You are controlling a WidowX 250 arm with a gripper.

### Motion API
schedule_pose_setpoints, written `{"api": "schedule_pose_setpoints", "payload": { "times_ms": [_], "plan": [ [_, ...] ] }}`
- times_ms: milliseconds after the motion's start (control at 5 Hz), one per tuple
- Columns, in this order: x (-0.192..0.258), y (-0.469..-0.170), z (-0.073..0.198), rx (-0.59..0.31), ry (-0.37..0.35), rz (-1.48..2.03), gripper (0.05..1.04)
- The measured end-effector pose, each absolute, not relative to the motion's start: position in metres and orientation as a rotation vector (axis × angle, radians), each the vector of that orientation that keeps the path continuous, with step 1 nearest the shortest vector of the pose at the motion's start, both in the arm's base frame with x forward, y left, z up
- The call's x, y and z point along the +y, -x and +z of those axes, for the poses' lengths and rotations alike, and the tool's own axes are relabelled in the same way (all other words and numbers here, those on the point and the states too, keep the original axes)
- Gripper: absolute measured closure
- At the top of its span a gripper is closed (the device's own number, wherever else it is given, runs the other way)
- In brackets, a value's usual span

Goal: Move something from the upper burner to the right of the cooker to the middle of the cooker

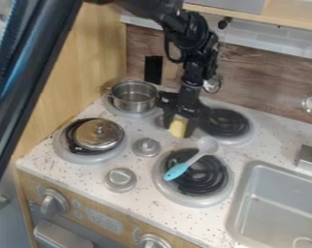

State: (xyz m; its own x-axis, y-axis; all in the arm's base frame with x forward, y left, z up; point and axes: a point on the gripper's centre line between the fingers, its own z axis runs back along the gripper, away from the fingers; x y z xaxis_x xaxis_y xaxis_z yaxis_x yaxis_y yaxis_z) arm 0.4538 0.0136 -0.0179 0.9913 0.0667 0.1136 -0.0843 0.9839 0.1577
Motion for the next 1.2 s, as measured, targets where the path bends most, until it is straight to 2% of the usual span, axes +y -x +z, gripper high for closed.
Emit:
{"api": "schedule_pose_setpoints", "payload": {
  "times_ms": [200, 400, 600, 800, 1000, 1200],
  "plan": [
    [0.011, -0.455, -0.023, -0.097, -0.149, 0.061, 0.132],
    [0.010, -0.452, -0.021, -0.074, -0.141, 0.039, 0.065],
    [0.008, -0.444, -0.021, -0.015, -0.096, -0.024, 0.080],
    [0.015, -0.448, 0.015, -0.076, -0.073, -0.021, 0.085],
    [0.015, -0.442, 0.026, -0.096, -0.069, -0.016, 0.085],
    [0.016, -0.436, 0.026, -0.092, -0.074, 0.000, 0.085]
  ]
}}
